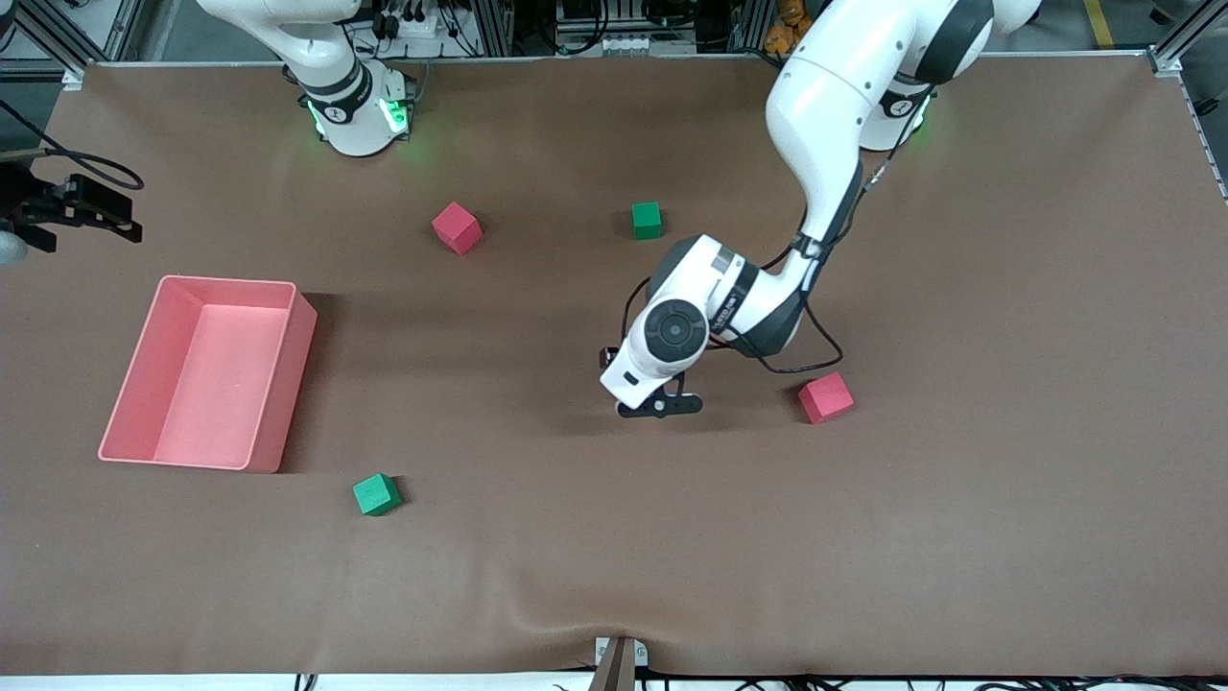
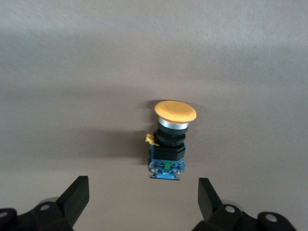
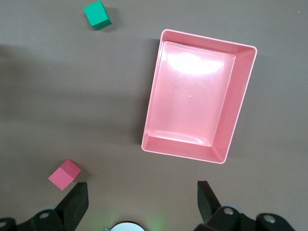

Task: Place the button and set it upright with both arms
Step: 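Lower the left gripper around the button body and close it, then lift the button with the left gripper and turn it cap up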

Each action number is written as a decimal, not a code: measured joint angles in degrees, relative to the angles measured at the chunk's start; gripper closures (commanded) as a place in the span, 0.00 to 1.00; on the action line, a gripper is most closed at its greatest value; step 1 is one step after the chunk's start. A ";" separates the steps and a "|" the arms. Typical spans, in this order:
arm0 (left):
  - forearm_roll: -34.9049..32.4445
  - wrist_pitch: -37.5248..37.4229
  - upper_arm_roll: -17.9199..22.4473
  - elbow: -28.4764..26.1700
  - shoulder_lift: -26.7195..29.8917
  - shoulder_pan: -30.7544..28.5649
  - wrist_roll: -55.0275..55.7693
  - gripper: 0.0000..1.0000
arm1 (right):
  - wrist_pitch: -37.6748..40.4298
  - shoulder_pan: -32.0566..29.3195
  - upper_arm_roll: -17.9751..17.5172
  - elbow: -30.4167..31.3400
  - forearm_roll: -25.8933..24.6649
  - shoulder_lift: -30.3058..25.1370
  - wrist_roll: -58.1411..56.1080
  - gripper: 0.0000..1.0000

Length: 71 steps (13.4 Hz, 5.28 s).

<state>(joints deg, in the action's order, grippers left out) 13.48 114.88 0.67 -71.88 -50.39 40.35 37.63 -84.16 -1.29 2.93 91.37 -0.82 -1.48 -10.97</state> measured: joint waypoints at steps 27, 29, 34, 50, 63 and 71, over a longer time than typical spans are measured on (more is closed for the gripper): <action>0.00 5.10 0.88 0.58 -3.08 1.77 -0.50 0.25 | -0.13 0.84 -0.29 -0.02 -0.03 0.00 0.00 0.00; 0.00 5.61 0.91 0.58 -3.17 1.77 -0.53 0.29 | -0.03 0.84 -0.29 -0.03 -0.03 0.00 0.00 0.00; 0.00 5.75 0.91 0.58 -3.34 1.78 -0.57 0.36 | -0.01 0.84 -0.30 -0.03 -0.03 0.00 0.00 0.00; -0.01 7.32 1.03 0.97 -4.19 2.00 -0.92 0.95 | 0.72 0.80 0.02 -0.04 -0.01 0.00 0.03 0.00; -12.85 7.59 10.97 2.24 0.82 12.65 24.55 0.93 | 4.35 0.21 0.65 -0.20 -0.01 -0.40 0.08 0.00; -33.91 4.88 23.11 1.67 1.10 31.01 51.93 0.98 | 4.17 0.23 0.22 -0.27 -0.01 -0.59 1.95 0.00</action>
<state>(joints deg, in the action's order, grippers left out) -20.42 119.76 23.78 -70.21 -49.29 71.36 89.56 -80.00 -1.05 3.14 91.11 -0.83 -2.07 -9.02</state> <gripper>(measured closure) 0.586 0.000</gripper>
